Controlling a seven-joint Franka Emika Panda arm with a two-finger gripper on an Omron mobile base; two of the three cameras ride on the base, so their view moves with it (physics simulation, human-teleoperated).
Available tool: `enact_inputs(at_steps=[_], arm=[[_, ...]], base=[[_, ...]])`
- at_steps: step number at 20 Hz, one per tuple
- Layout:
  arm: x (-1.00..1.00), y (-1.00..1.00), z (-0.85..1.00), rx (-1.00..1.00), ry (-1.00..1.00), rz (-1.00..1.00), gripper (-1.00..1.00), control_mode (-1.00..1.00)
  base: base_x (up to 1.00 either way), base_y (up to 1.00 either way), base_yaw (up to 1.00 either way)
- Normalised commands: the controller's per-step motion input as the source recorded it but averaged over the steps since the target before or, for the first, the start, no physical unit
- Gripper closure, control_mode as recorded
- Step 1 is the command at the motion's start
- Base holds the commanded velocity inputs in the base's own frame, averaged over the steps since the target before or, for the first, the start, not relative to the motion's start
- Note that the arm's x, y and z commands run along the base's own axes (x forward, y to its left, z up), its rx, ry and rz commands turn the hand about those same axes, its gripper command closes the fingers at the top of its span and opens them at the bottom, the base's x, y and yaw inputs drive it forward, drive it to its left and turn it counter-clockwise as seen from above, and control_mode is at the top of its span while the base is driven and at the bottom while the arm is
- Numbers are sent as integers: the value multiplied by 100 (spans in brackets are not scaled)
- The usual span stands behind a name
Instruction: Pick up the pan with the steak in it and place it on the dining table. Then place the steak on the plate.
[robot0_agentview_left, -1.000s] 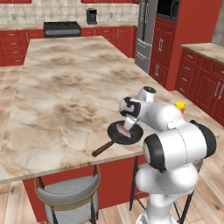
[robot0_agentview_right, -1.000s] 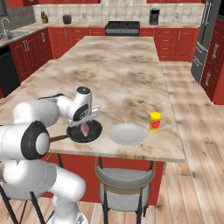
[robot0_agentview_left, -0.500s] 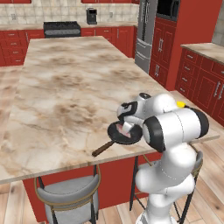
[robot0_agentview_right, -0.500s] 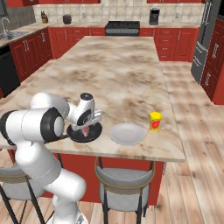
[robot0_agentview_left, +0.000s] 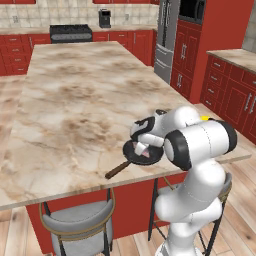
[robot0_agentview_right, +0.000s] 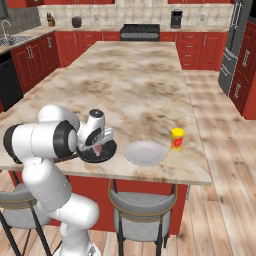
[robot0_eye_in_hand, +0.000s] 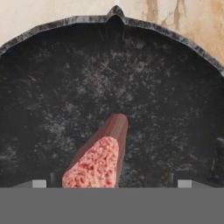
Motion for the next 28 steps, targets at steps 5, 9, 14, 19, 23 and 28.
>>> enact_inputs(at_steps=[5, 9, 14, 19, 23, 28], arm=[[5, 3, -1, 1, 0, -4, -100, -100], [3, 0, -12, 6, 0, -10, -100, -100], [1, 1, -7, 6, 0, -14, -100, -100], [5, 8, -9, 4, 3, -12, -100, -100], [8, 14, 0, 5, 6, -6, -100, -100], [7, 17, 0, 5, 6, -3, 100, -100]], base=[[0, 0, 0], [0, 0, 0], [0, 0, 0], [0, 0, 0], [0, 0, 0], [0, 0, 0]])
